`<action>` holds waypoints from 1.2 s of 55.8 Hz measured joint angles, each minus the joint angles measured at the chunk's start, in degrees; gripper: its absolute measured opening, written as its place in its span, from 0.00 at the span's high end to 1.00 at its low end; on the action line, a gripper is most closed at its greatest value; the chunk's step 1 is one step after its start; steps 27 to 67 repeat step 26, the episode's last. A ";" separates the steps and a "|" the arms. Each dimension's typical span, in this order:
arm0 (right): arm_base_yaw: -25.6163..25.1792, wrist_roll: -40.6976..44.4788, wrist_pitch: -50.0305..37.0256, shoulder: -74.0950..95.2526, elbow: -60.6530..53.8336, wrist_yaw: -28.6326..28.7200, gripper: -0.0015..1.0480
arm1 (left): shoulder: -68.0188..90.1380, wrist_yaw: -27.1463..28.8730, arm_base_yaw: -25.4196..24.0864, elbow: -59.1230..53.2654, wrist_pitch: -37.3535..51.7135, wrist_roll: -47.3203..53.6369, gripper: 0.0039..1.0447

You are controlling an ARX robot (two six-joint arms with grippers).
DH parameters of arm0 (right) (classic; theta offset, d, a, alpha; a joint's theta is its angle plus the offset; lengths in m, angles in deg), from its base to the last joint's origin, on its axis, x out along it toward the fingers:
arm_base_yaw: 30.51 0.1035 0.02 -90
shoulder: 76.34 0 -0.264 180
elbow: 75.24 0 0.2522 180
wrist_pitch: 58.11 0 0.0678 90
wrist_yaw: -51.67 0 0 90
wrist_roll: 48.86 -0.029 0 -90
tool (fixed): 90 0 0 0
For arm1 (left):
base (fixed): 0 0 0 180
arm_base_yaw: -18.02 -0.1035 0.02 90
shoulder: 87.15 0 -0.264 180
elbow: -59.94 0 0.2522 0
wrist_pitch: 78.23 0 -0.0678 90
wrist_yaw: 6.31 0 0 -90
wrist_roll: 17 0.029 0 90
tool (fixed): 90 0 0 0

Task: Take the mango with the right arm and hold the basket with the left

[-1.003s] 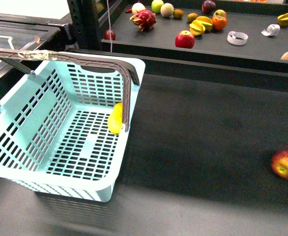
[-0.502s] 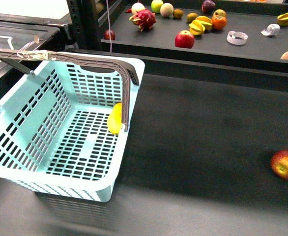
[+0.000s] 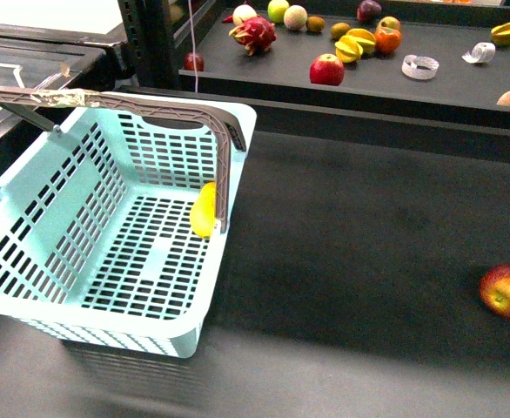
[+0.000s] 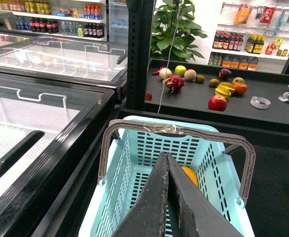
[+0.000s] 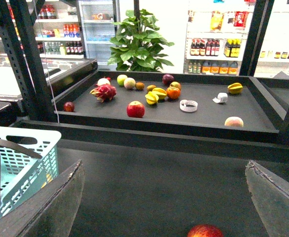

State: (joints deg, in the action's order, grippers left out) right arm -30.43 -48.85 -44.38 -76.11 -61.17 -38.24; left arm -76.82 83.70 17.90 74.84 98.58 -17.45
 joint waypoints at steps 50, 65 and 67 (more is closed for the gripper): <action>0.00 0.00 0.00 0.00 0.00 0.00 0.08 | -10.08 0.00 0.02 0.02 -10.43 0.02 0.98; 0.00 0.00 0.00 0.00 0.00 0.00 0.08 | -10.08 0.00 0.02 0.02 -10.43 0.02 0.98; 0.00 0.00 0.00 0.00 0.00 0.00 0.08 | -10.08 0.00 0.02 0.02 -10.43 0.02 0.98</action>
